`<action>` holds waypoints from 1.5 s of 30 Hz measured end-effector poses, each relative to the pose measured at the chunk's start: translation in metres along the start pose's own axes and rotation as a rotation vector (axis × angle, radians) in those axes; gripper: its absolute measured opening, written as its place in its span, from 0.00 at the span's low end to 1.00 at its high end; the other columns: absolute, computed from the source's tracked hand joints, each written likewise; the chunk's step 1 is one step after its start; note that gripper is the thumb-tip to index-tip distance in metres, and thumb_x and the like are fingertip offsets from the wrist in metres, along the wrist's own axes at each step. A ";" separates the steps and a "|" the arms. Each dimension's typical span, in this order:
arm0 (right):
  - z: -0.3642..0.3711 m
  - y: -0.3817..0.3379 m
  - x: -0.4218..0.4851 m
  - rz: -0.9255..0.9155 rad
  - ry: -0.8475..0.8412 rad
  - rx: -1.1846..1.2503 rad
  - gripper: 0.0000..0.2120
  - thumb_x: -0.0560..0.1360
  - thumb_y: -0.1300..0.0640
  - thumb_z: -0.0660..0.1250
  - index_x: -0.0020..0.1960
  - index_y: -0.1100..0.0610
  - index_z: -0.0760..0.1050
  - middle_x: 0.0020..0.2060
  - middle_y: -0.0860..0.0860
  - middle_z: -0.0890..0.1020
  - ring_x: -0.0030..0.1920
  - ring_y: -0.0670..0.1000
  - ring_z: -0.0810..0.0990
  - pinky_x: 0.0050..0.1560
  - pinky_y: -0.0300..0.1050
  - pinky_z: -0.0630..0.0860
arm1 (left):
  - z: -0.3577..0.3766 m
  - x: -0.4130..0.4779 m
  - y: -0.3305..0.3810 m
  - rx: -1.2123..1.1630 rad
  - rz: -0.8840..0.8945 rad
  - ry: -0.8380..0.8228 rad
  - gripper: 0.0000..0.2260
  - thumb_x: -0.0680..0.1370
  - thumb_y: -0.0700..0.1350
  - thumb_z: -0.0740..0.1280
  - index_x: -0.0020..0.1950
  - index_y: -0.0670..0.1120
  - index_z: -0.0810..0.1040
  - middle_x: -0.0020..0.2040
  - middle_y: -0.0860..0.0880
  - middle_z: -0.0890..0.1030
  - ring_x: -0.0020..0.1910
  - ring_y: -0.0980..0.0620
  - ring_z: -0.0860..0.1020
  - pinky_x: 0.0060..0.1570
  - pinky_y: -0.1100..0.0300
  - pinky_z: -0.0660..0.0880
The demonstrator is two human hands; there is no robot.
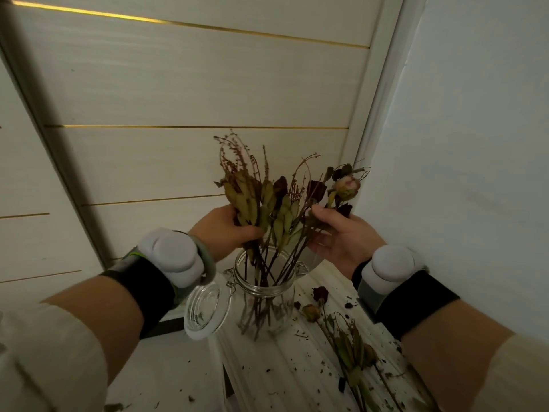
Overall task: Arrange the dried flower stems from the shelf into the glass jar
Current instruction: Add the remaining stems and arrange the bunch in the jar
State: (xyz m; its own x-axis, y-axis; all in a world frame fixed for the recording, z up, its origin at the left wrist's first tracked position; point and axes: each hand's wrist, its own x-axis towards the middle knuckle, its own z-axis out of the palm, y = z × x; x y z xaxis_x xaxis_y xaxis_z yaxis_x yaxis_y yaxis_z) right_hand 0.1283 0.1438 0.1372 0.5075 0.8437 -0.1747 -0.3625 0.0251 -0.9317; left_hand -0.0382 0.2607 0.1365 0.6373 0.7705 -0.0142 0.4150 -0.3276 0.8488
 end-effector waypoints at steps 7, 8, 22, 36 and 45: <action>-0.001 0.009 -0.003 0.012 0.011 0.024 0.05 0.73 0.60 0.69 0.49 0.58 0.77 0.42 0.55 0.82 0.41 0.54 0.81 0.47 0.49 0.78 | -0.007 -0.004 -0.017 -0.497 -0.126 -0.036 0.07 0.75 0.33 0.66 0.49 0.43 0.78 0.51 0.42 0.82 0.51 0.44 0.80 0.55 0.54 0.78; -0.001 0.013 -0.003 0.016 0.014 0.026 0.05 0.73 0.60 0.69 0.49 0.58 0.77 0.41 0.55 0.82 0.41 0.53 0.81 0.48 0.49 0.78 | -0.007 -0.004 -0.020 -0.481 -0.140 -0.022 0.06 0.75 0.35 0.66 0.49 0.44 0.78 0.51 0.42 0.82 0.51 0.45 0.80 0.56 0.54 0.77; -0.003 0.034 -0.009 0.066 0.074 -0.066 0.15 0.71 0.57 0.72 0.56 0.53 0.75 0.45 0.50 0.79 0.46 0.49 0.75 0.44 0.41 0.72 | -0.002 -0.011 -0.026 -0.369 -0.192 -0.009 0.11 0.75 0.40 0.68 0.56 0.46 0.78 0.56 0.45 0.82 0.55 0.49 0.78 0.58 0.55 0.71; -0.020 0.040 -0.019 0.117 0.116 -0.062 0.14 0.73 0.60 0.70 0.58 0.59 0.76 0.50 0.52 0.80 0.50 0.49 0.77 0.46 0.39 0.74 | 0.001 -0.021 -0.031 -0.015 -0.242 0.034 0.13 0.73 0.45 0.71 0.58 0.50 0.80 0.55 0.49 0.81 0.57 0.50 0.75 0.68 0.52 0.66; -0.032 0.036 -0.042 0.122 0.152 -0.040 0.11 0.76 0.61 0.66 0.58 0.59 0.74 0.45 0.51 0.79 0.54 0.52 0.76 0.57 0.45 0.73 | 0.010 -0.046 -0.013 0.142 -0.249 0.186 0.17 0.77 0.43 0.63 0.66 0.45 0.75 0.67 0.47 0.74 0.66 0.47 0.71 0.67 0.57 0.63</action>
State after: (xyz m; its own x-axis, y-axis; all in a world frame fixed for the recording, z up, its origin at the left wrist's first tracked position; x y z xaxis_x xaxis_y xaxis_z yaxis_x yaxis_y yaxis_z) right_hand 0.1191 0.0919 0.1006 0.5751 0.7486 -0.3300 -0.3986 -0.0959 -0.9121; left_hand -0.0665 0.2236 0.1203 0.3811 0.9187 -0.1039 0.6376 -0.1798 0.7491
